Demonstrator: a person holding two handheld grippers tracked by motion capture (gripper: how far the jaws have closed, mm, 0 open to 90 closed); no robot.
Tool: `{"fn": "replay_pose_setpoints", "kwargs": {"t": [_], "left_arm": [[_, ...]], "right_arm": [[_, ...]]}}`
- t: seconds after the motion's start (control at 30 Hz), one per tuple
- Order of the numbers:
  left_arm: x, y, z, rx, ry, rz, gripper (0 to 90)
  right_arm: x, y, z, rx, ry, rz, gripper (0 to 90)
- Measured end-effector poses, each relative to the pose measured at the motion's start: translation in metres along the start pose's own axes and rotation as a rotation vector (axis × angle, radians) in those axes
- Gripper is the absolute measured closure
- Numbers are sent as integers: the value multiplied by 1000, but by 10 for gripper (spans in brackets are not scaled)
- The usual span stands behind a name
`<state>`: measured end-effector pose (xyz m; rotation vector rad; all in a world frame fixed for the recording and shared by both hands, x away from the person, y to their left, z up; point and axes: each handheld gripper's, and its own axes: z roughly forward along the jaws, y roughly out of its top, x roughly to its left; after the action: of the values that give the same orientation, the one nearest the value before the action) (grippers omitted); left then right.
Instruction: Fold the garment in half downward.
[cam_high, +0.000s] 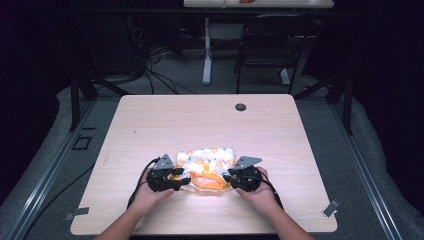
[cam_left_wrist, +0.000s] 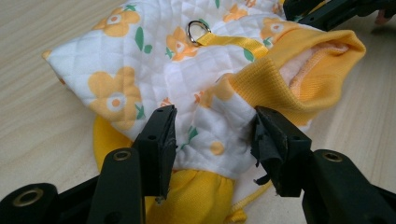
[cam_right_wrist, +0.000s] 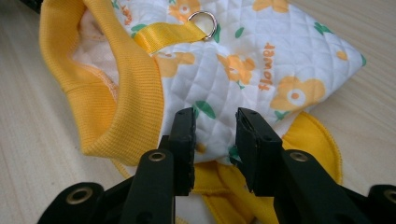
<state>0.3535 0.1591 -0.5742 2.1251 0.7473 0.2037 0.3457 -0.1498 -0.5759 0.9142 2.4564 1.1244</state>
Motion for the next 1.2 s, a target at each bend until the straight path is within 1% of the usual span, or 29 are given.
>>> {"fn": "replay_pose_setpoints", "kwargs": {"t": [0.03,0.1,0.17,0.23,0.27,0.3,0.4,0.5,0.53,0.6,0.67,0.83,0.9,1.0,1.07,1.2], "left_arm": [[0,1,0,4,4,4,499],[-1,4,1,11,12,10,501],[-2,5,1,18,16,15,503],[-2,6,1,22,12,15,503],[-1,7,0,21,11,15,503],[0,8,-1,19,6,8,503],[3,14,-6,-13,-2,-23,503],[5,24,-9,-40,12,-32,501],[5,27,-8,-40,16,-41,500],[5,32,-6,-30,37,-34,495],[4,36,-2,-35,42,-33,493],[6,41,2,-49,47,-63,490],[6,42,3,-40,59,-65,489],[7,42,3,-38,53,-72,486],[7,41,4,-18,48,-61,486],[1,31,6,37,10,-37,483]], "right_arm": [[-1,0,0,10,-1,-2,676],[-2,0,1,-1,-4,9,676],[-4,0,1,-1,-4,9,676],[-3,0,1,-7,-3,14,676],[-4,0,1,-1,-4,8,676],[-3,0,1,-1,-5,7,676],[-3,0,1,-2,-7,4,676],[-2,0,2,-4,-8,5,676],[-2,0,1,2,-12,0,676],[-1,0,1,1,-14,-1,676],[-1,0,1,5,-12,-5,675],[-1,0,1,2,-14,-6,675],[0,0,1,-2,-13,-2,675],[0,0,1,-2,-13,-1,675],[0,0,1,-4,-12,-2,675],[0,0,0,0,-14,-4,674]]}}
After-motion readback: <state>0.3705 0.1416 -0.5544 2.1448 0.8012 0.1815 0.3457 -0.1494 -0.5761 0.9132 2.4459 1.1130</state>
